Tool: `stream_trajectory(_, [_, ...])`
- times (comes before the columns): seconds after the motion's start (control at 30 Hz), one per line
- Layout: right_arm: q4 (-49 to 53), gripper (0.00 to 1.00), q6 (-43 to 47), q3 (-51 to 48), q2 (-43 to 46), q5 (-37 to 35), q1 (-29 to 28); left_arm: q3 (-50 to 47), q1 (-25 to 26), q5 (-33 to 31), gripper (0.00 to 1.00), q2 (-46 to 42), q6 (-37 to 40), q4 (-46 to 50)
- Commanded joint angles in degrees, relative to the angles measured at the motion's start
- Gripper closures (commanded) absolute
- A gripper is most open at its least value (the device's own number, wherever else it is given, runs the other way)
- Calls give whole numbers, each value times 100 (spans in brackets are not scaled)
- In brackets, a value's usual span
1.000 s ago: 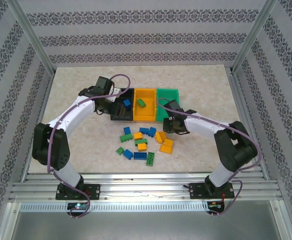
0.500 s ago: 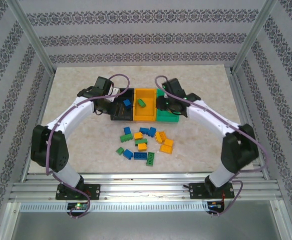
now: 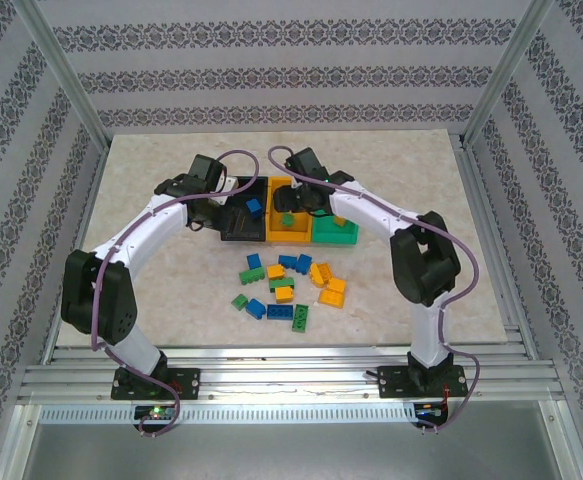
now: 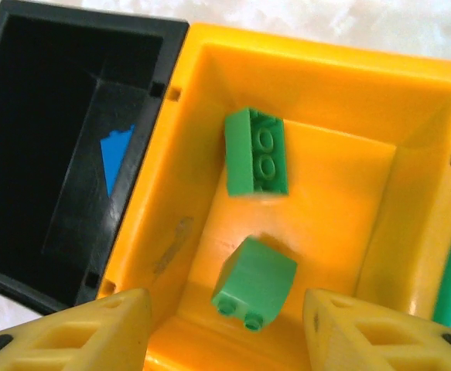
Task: Sort the legos into containers by color
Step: Place the lego in the container, then pick up the lego from the center of the table.
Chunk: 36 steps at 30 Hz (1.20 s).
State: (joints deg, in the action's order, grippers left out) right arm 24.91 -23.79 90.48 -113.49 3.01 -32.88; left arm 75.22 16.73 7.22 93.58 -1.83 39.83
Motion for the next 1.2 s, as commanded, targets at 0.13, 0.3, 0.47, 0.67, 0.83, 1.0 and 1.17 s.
stream_trajectory(0.13, [-46,46,160,-1566,1368,260,-141,-6,-64,91,36,-15,108,-37])
stream_trajectory(0.3, [119,46,320,-2350,1730,296,-363,1,-62,267,36,24,69,-81])
stream_trajectory(0.47, [146,45,287,-2717,1719,200,-409,-37,-47,837,37,38,53,-158])
stream_trajectory(0.67, [236,45,156,-2714,1978,-200,-346,-89,376,972,39,103,-152,171])
stream_trajectory(0.83, [-30,46,-109,-3050,2363,-304,-72,-377,693,1115,41,108,-895,111])
stream_trajectory(1.0, [-179,46,-225,-3305,2604,-405,61,-811,960,877,42,223,-1839,-287])
stream_trajectory(1.17, [-252,46,-194,-3421,2710,-485,80,-908,1099,487,42,477,-2880,-516])
